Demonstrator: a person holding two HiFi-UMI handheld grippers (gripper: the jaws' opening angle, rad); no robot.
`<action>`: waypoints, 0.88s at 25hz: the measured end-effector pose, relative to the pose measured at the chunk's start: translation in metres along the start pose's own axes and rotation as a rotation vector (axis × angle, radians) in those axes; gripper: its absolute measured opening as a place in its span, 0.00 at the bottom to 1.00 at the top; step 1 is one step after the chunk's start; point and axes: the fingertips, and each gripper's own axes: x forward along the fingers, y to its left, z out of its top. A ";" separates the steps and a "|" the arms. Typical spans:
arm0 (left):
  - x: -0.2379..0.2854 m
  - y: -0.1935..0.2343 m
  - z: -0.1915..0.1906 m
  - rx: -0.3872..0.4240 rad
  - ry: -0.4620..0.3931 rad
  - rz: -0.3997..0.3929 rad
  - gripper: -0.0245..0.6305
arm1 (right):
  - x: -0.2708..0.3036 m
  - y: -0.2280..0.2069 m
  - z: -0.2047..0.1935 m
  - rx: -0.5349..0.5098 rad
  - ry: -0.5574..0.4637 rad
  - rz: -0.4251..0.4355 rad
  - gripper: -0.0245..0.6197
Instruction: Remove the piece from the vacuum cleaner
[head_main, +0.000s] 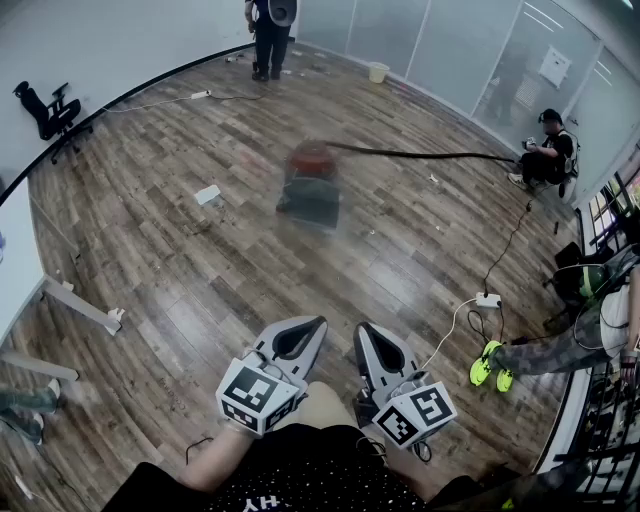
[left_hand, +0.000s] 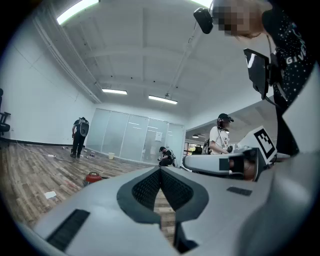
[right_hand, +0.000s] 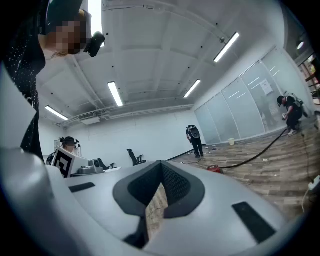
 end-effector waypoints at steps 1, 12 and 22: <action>0.001 0.003 0.000 -0.001 0.001 0.000 0.05 | 0.003 -0.002 0.000 0.001 0.001 -0.003 0.05; 0.062 0.054 0.005 -0.020 0.013 0.003 0.05 | 0.058 -0.061 0.009 0.023 0.004 -0.023 0.05; 0.154 0.130 0.029 -0.036 0.022 0.040 0.05 | 0.155 -0.134 0.045 0.034 0.017 0.032 0.05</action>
